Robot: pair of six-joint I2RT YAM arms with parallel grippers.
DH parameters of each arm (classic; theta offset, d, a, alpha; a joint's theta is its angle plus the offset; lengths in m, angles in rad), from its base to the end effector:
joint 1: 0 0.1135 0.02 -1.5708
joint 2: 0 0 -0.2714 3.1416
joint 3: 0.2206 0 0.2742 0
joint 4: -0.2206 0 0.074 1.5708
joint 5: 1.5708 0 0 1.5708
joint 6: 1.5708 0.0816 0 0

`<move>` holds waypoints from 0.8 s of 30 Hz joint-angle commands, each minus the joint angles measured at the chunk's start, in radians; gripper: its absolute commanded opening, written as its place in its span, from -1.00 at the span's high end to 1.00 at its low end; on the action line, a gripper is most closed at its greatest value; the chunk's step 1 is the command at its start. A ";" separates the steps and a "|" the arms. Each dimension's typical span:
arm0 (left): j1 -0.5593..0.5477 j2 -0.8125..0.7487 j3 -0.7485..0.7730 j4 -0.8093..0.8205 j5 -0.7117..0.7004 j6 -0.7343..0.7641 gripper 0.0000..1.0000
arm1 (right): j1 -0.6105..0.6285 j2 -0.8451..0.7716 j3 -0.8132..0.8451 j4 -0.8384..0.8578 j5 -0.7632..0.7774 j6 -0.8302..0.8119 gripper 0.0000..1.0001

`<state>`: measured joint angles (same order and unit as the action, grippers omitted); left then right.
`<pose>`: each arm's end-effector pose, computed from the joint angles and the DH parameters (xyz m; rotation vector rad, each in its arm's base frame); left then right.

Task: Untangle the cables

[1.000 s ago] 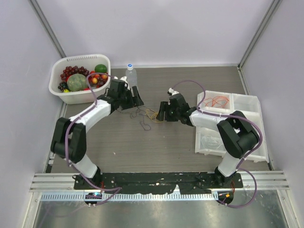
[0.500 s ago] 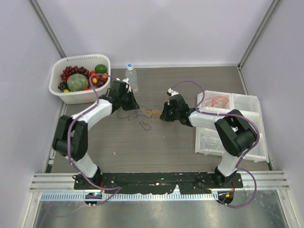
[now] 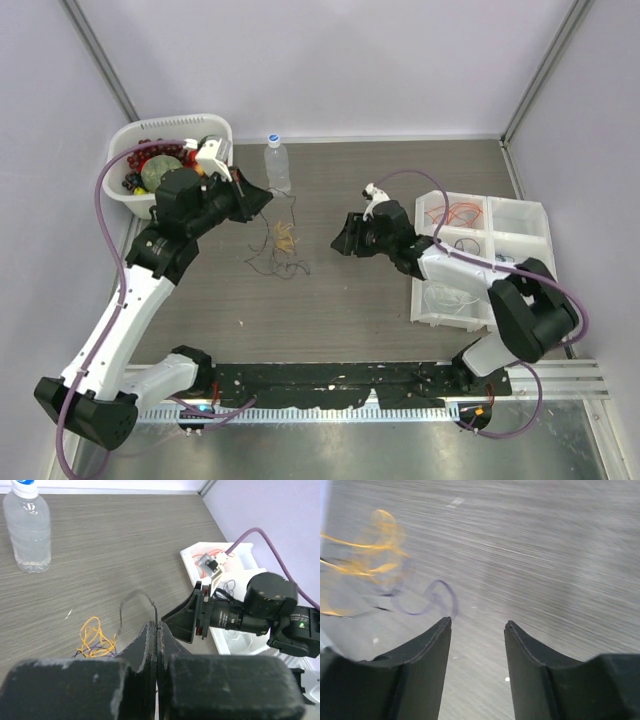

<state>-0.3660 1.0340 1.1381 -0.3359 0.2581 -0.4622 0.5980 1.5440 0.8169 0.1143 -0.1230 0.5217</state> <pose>0.2632 -0.1232 0.3991 0.1015 1.8691 -0.8142 0.3078 0.2218 0.1626 -0.1600 2.2781 0.7486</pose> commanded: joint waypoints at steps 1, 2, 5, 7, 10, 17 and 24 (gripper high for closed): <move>-0.002 -0.011 0.069 -0.075 0.072 0.007 1.00 | 0.025 -0.163 -0.012 0.211 -0.188 0.106 -0.17; -0.002 -0.015 0.077 -0.080 0.075 0.004 1.00 | 0.026 -0.186 -0.012 0.226 -0.193 0.160 -0.21; -0.002 -0.028 0.095 -0.083 0.092 -0.012 1.00 | 0.029 -0.173 0.002 0.298 -0.237 0.254 -0.27; -0.002 -0.035 0.110 -0.078 0.107 -0.026 1.00 | 0.042 -0.150 0.013 0.302 -0.227 0.259 -0.27; -0.001 -0.054 0.141 -0.092 0.125 -0.033 1.00 | 0.045 -0.107 0.019 0.300 -0.231 0.268 -0.25; -0.002 -0.101 0.250 -0.126 0.135 -0.047 1.00 | 0.083 -0.021 -0.004 0.380 -0.256 0.279 -0.27; -0.002 -0.092 0.344 -0.097 0.187 -0.090 1.00 | 0.181 0.030 0.027 0.406 -0.213 0.256 -0.30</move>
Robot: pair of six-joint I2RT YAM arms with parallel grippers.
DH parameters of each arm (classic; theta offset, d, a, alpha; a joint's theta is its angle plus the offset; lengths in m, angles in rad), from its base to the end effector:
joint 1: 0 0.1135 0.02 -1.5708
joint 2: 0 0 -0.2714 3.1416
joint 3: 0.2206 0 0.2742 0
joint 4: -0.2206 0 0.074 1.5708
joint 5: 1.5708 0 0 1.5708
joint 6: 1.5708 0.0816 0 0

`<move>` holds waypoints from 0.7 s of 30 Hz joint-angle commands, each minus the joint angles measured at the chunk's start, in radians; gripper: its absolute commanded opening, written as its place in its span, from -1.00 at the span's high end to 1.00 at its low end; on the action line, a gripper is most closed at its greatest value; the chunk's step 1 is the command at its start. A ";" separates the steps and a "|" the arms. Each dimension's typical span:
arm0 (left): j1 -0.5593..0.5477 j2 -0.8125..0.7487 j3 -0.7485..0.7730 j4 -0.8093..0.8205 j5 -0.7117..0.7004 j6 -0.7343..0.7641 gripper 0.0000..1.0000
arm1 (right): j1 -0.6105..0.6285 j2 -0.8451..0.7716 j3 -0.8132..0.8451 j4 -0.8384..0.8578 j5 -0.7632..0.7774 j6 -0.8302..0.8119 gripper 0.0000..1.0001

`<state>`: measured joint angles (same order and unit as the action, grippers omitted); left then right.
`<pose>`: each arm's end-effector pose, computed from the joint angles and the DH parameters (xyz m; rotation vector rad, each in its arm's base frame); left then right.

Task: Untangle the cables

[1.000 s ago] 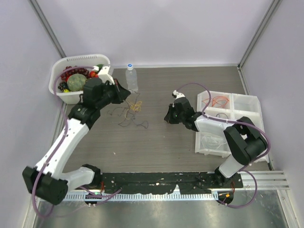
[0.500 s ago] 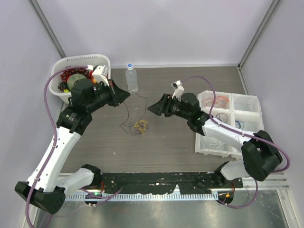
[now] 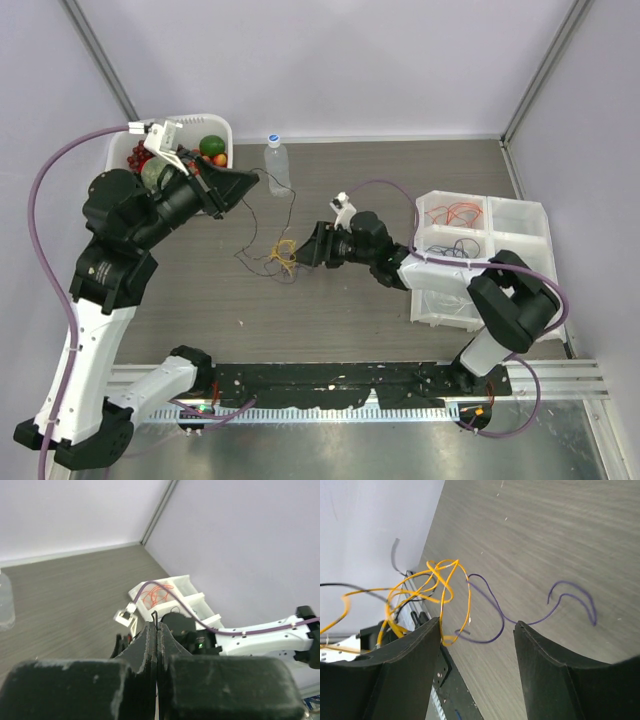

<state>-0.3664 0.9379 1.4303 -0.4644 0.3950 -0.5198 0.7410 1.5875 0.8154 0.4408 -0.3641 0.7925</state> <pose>0.1905 -0.1067 0.5159 0.2057 1.6207 -0.9949 0.2756 0.2916 0.1923 -0.2233 2.1219 1.3277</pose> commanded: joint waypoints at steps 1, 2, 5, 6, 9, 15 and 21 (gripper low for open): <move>0.000 0.007 0.055 0.035 0.054 -0.036 1.00 | 0.040 -0.032 0.019 0.081 0.057 -0.024 -0.30; -0.002 0.007 0.056 0.035 0.054 -0.037 1.00 | 0.040 -0.044 0.019 0.059 0.071 -0.036 -0.31; -0.002 0.012 0.058 0.035 0.056 -0.042 1.00 | 0.043 -0.107 0.019 0.010 0.125 -0.096 -0.31; -0.002 0.012 0.056 0.035 0.056 -0.039 1.00 | 0.043 -0.133 0.022 -0.038 0.142 -0.131 -0.30; -0.002 0.018 0.055 0.033 0.051 -0.036 1.00 | 0.054 -0.196 0.050 -0.207 0.279 -0.196 -0.28; 0.000 0.018 0.038 0.032 0.061 -0.028 1.00 | 0.144 -0.372 -0.030 -0.262 0.380 -0.271 -0.30; -0.002 0.012 0.028 0.020 0.050 -0.023 1.00 | 0.158 -0.299 0.036 -0.197 0.327 -0.301 -0.32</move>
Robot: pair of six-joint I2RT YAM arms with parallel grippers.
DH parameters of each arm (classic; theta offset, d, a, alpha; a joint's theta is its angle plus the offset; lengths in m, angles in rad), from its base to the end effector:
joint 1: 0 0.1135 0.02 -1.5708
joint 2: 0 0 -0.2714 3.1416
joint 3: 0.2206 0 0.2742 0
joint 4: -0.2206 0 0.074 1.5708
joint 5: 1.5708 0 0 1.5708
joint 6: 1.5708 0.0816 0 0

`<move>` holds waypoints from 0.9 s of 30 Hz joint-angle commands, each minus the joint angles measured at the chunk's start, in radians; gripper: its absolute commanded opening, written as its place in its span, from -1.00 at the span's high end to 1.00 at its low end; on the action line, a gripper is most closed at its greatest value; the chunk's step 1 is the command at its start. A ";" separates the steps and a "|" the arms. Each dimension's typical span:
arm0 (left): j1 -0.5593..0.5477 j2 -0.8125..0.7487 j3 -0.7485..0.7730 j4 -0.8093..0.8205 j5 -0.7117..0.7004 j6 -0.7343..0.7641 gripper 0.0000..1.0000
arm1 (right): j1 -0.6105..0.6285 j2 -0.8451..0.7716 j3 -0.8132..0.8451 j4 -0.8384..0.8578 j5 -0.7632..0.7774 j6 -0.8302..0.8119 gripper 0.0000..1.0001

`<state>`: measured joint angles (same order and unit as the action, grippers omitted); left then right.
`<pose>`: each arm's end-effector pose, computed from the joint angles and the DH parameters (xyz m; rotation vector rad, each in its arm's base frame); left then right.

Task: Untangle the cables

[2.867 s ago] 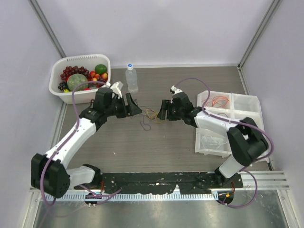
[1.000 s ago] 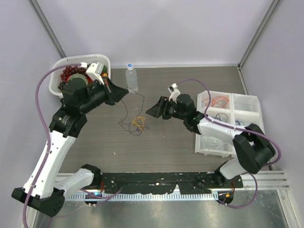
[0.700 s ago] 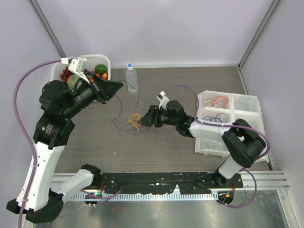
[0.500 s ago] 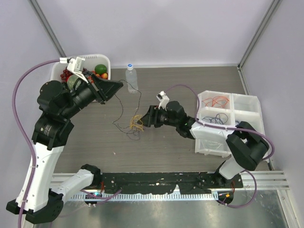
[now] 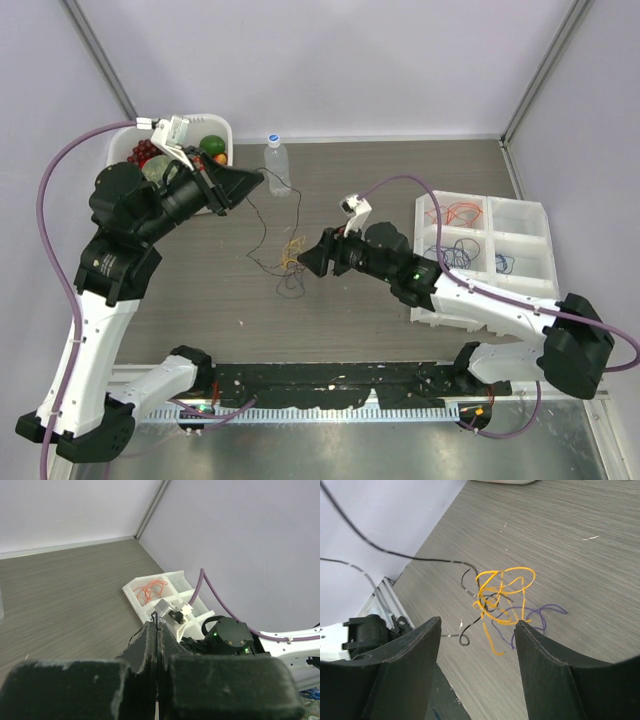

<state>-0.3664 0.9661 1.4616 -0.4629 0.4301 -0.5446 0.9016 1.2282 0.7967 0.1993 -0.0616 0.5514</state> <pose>0.1938 -0.1108 0.5216 0.2170 1.6239 -1.0398 0.2121 0.2762 0.2760 -0.3846 1.9025 1.0644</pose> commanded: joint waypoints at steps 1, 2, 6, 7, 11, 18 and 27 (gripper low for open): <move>-0.002 -0.020 -0.001 0.017 0.018 -0.002 1.00 | -0.003 0.074 0.076 0.048 0.037 -0.068 -0.31; -0.002 -0.024 0.000 0.012 0.018 0.000 1.00 | -0.003 0.103 0.088 0.049 0.045 -0.079 -0.30; -0.002 -0.036 0.009 0.003 0.015 0.000 1.00 | -0.001 0.186 0.159 0.035 0.045 -0.096 -0.15; -0.002 -0.040 0.013 0.000 0.013 0.000 1.00 | -0.001 0.194 0.157 0.046 0.048 -0.091 -0.05; -0.002 -0.053 0.035 -0.011 0.004 0.012 1.00 | -0.004 0.212 0.130 0.098 0.133 -0.059 0.52; -0.002 -0.133 0.184 -0.198 -0.372 0.204 1.00 | -0.162 0.160 0.069 -0.079 0.431 0.070 0.99; -0.008 -0.257 0.181 -0.220 -0.805 0.350 1.00 | -0.403 0.022 -0.057 -0.175 0.391 0.039 0.99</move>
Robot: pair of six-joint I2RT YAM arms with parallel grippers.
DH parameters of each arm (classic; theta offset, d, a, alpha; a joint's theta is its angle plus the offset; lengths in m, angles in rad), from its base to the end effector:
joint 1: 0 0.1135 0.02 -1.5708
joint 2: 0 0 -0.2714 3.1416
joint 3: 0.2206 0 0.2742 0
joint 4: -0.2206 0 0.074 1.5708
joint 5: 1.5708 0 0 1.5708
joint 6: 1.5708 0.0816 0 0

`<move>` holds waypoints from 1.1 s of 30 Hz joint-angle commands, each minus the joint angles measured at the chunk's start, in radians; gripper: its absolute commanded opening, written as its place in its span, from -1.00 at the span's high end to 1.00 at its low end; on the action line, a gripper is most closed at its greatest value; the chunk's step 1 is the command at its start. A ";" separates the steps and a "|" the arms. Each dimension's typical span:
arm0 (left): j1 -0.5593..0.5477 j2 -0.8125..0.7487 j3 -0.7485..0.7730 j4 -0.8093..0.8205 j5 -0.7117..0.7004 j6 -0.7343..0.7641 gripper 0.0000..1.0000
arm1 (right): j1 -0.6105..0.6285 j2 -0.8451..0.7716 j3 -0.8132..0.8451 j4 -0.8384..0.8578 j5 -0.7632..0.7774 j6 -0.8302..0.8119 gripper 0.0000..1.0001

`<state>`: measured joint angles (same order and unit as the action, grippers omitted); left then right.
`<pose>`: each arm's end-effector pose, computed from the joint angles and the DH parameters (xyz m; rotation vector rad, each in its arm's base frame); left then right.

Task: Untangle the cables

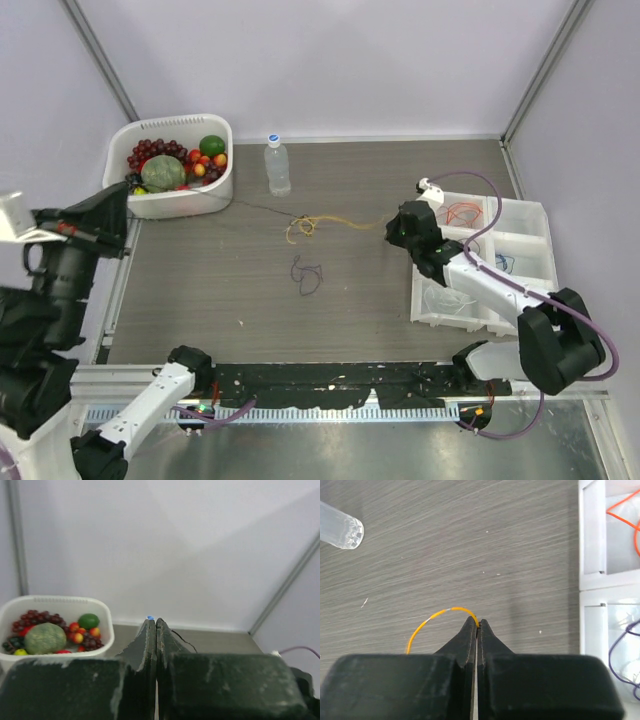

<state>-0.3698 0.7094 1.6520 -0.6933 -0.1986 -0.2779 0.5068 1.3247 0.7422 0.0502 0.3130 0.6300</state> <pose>0.0730 -0.0110 0.5800 -0.1090 1.3339 -0.4181 0.3103 0.1435 0.2027 0.3163 2.0712 0.3645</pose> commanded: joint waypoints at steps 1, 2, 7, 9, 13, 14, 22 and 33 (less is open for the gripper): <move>-0.004 0.001 -0.030 0.023 -0.153 0.075 1.00 | -0.007 -0.079 0.009 -0.026 0.008 -0.056 0.99; -0.004 0.001 -0.050 0.032 -0.128 0.069 1.00 | -0.010 -0.091 0.016 -0.026 0.008 -0.065 0.99; -0.004 0.022 -0.124 0.041 -0.123 0.059 1.00 | -0.010 -0.116 0.114 -0.119 0.030 -0.131 0.99; -0.004 0.019 -0.126 0.028 -0.204 0.086 1.00 | -0.011 -0.116 0.129 -0.144 0.101 -0.160 0.99; -0.007 -0.011 -0.117 0.025 -0.410 0.143 1.00 | -0.065 -0.064 0.184 -0.286 0.237 -0.187 0.99; -0.009 -0.024 -0.116 0.026 -0.454 0.160 1.00 | -0.098 -0.062 0.189 -0.305 0.274 -0.185 0.99; -0.031 -0.088 -0.236 0.086 -0.438 0.135 1.00 | -0.165 -0.170 0.192 -0.279 0.146 -0.191 0.99; -0.043 -0.085 -0.363 0.113 -0.394 0.134 1.00 | -0.169 -0.274 0.315 -0.407 0.254 -0.233 0.99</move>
<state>-0.4057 0.6422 1.3277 -0.6323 -0.6289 -0.1230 0.3401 1.1088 0.9810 -0.3191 0.5018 0.4202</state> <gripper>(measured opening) 0.012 0.030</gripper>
